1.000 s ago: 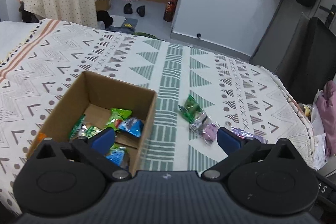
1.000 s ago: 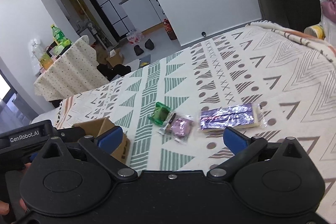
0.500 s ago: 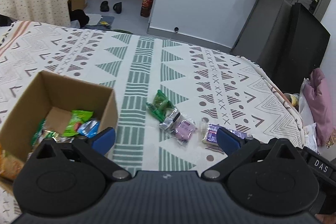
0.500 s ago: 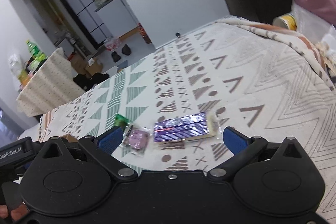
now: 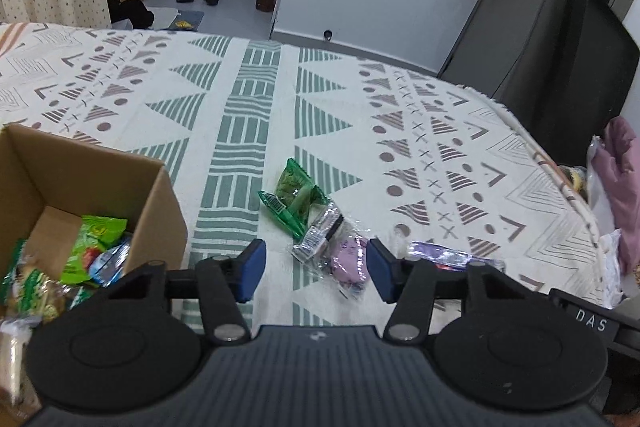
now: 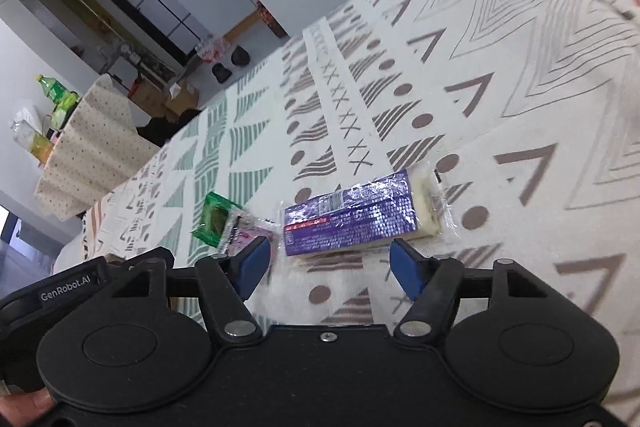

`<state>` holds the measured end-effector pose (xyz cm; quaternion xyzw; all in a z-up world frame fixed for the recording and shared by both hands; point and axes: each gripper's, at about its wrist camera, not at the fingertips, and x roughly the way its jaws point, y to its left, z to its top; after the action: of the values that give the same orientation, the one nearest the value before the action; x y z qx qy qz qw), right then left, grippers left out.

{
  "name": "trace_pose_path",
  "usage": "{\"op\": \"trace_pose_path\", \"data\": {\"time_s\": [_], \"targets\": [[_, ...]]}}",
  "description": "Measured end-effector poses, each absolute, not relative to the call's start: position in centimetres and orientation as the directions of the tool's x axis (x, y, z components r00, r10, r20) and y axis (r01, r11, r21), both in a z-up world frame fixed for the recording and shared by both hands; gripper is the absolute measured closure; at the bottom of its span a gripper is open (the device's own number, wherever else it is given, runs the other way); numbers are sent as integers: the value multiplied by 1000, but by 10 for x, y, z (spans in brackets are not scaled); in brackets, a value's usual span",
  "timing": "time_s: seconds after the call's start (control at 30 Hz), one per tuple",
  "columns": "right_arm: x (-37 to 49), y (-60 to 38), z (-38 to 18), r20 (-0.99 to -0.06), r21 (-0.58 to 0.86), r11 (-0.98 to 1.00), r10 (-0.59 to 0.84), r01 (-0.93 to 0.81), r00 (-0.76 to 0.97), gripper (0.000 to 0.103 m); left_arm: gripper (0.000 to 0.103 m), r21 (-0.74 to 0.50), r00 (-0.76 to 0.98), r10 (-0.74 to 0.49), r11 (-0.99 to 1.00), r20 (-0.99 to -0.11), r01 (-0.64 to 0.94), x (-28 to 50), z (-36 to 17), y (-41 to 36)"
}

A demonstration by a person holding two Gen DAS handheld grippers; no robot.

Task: Organize snacks
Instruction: 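Grasp the clear packet with the left gripper while the right grasps the purple bar, then carry the clear packet and purple bar over the box with both grippers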

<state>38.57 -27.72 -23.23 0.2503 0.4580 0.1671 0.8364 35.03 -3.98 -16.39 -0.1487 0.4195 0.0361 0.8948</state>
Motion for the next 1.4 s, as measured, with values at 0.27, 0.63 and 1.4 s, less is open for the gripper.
{"op": "trace_pose_path", "data": {"time_s": [0.27, 0.63, 1.4], "targets": [[412, -270, -255, -699, 574, 819, 502, -20, 508, 37, 64, -217, 600, -56, 955, -798, -200, 380, -196, -37], [429, -258, -262, -665, 575, 818, 482, -21, 571, 28, 60, -210, 569, -58, 956, -821, -207, 405, -217, -42], [422, -227, -252, -771, 324, 940, 328, -108, 546, 65, 83, -152, 529, -41, 974, -848, -167, 396, -219, -57]]}}
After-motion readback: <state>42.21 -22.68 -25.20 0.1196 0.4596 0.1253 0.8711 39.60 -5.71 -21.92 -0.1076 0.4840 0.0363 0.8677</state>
